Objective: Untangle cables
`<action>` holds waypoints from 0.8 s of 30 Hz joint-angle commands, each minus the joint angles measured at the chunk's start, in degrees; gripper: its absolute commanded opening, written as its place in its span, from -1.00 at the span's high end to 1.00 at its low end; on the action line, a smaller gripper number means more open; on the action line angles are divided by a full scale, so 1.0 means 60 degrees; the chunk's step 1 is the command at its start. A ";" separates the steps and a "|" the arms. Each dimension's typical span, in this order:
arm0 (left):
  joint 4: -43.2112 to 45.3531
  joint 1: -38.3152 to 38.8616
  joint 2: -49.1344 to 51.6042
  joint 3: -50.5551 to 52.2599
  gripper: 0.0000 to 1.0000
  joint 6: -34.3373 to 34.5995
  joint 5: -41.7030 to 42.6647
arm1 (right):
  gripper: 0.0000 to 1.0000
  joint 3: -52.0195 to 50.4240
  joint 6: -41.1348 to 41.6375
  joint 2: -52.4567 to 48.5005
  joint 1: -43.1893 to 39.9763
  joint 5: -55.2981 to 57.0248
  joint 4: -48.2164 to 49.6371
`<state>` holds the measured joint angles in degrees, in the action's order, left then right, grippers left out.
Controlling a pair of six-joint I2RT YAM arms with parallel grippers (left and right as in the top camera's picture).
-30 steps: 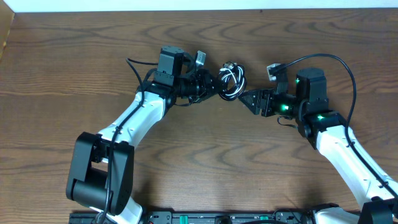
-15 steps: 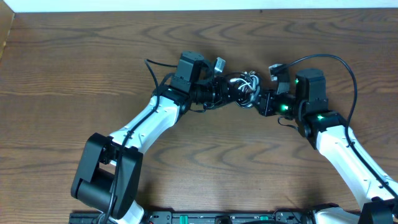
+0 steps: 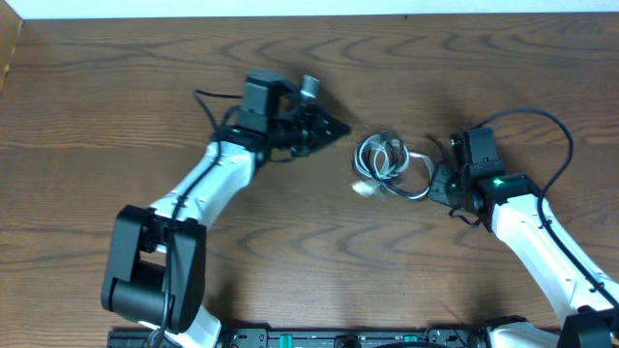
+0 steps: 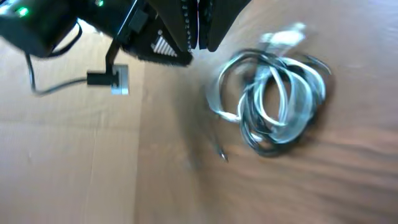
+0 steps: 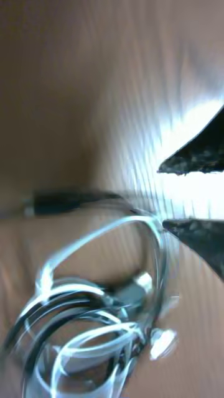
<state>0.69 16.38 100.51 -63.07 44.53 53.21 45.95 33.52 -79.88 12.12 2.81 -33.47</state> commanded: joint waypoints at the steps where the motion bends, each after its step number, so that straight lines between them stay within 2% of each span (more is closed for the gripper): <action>1: 0.0040 0.0004 -0.0091 -0.0091 0.85 -0.0226 -0.0044 | 0.38 -0.0044 0.0288 0.0004 -0.0011 0.1326 0.0120; 3: 0.0044 0.0015 -0.0091 -0.0091 0.85 -0.0229 -0.0051 | 0.20 -0.0044 0.0288 0.0004 -0.0011 0.0940 0.0506; 7: 0.0040 0.0011 -0.0091 -0.0091 0.85 -0.0488 -0.0058 | 0.17 -0.0044 0.0266 0.0004 -0.0007 0.0193 0.1045; 9: -0.0066 0.0015 -0.0091 -0.0091 0.85 -0.0925 -0.0175 | 0.13 -0.0044 0.0262 0.0004 -0.0007 0.0080 0.1257; 13: -0.1268 0.0033 -0.0091 -0.0091 0.84 -0.2499 -0.1705 | 0.08 -0.0044 0.0055 0.0004 -0.0007 0.0040 0.1559; 15: -0.2076 0.0131 -0.0091 -0.0091 0.70 -0.3636 -0.2830 | 0.08 -0.0044 -0.0339 0.0004 -0.0007 -0.0142 0.1778; 17: -0.2718 0.0233 -0.0091 -0.0098 0.66 -0.4408 -0.3515 | 0.09 -0.0044 -0.0623 0.0004 -0.0007 -0.0350 0.2000; 18: -0.3002 0.0270 -0.0091 -0.0124 0.56 -0.4717 -0.3734 | 0.09 -0.0044 -0.0769 0.0004 -0.0004 -0.0463 0.2113; 20: -0.3661 0.0302 -0.0091 -0.0346 0.48 -0.5297 -0.4120 | 0.08 -0.0044 -0.1198 0.0004 -0.0004 -0.0634 0.2375; 24: -0.4834 0.0433 -0.0091 -0.1169 0.04 -0.6288 -0.5169 | 0.01 -0.0044 -0.1676 0.0004 -0.0007 -0.0834 0.2626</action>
<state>-25.67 18.37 100.51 -64.90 16.53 30.83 45.91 27.77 -79.88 12.10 -0.30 -18.22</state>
